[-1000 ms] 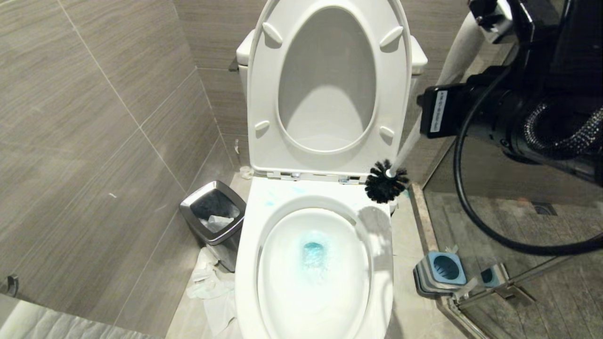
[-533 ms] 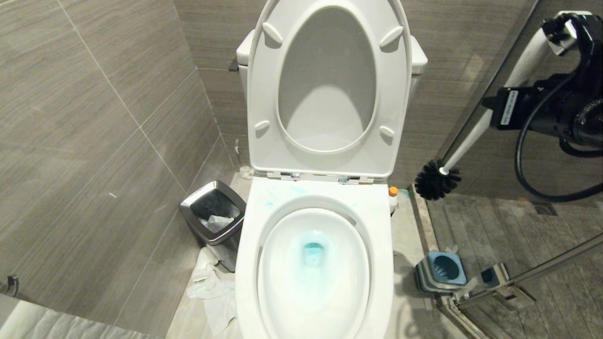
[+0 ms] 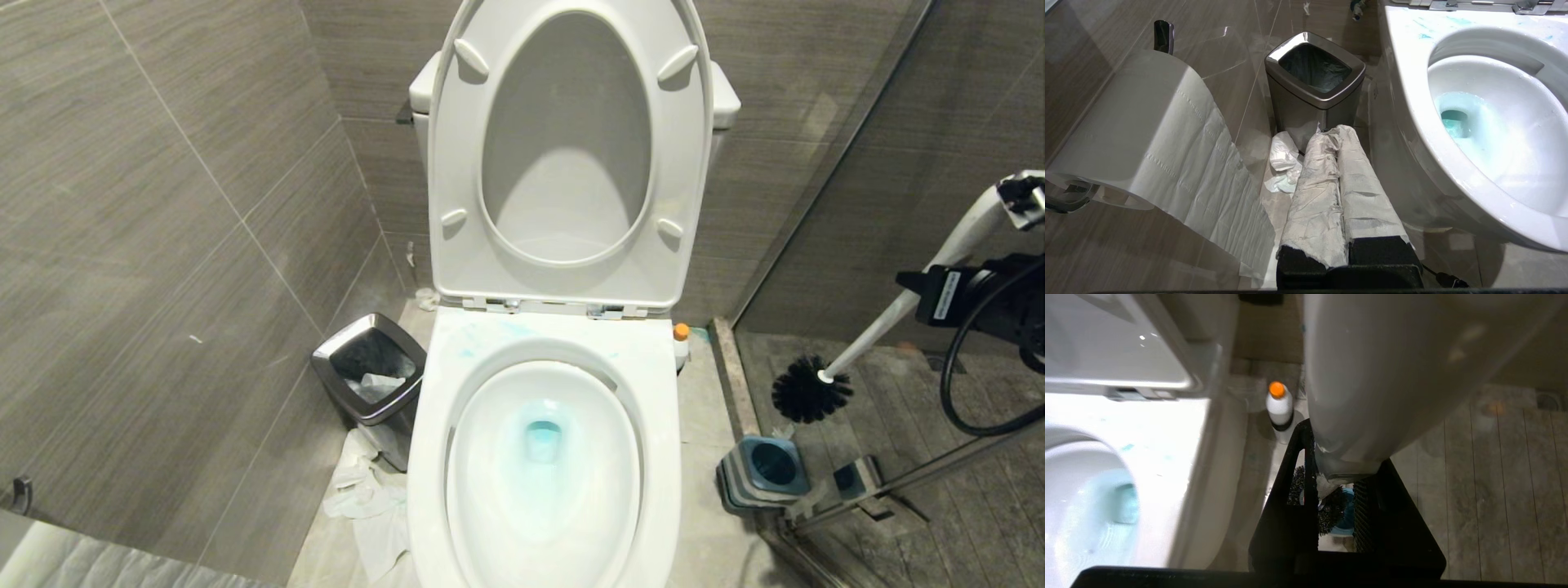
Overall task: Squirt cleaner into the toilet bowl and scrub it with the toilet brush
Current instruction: Put the toilet brush back
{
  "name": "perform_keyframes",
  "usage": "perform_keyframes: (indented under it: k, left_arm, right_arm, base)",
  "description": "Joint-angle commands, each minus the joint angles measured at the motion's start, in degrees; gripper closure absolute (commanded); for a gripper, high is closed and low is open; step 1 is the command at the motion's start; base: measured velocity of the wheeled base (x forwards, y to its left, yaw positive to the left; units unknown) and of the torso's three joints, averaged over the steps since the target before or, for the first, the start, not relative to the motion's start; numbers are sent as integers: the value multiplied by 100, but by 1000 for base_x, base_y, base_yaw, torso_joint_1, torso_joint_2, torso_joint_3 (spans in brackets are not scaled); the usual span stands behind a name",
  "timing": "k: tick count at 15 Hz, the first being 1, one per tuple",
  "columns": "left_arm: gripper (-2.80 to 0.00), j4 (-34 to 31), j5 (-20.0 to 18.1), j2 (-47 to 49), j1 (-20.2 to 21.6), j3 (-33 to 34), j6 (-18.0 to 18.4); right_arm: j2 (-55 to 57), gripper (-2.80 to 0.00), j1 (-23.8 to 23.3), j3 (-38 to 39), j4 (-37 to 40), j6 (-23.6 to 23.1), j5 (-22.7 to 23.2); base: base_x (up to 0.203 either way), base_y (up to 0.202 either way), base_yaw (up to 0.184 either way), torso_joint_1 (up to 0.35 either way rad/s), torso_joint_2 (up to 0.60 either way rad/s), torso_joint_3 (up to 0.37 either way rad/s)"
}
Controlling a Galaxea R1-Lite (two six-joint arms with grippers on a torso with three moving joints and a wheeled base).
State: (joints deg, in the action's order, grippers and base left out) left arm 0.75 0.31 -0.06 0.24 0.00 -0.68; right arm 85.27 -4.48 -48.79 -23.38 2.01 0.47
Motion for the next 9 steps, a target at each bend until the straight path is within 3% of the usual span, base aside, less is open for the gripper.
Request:
perform_keyframes:
  k: [1, 3, 9]
  left_arm:
    - [0, 4, 4, 6, 2, 44, -2]
    - [0, 4, 4, 6, 2, 44, -2]
    - [0, 4, 4, 6, 2, 44, -2]
  right_arm:
    - [345, 0, -221, 354, -444, 1, 128]
    - [611, 0, -327, 587, -915, -8, 393]
    - [1618, 0, -496, 1274, -2249, -340, 436]
  base:
    - [0, 0, 0, 0, 0, 0]
    - [0, 0, 0, 0, 0, 0]
    - [0, 0, 0, 0, 0, 0]
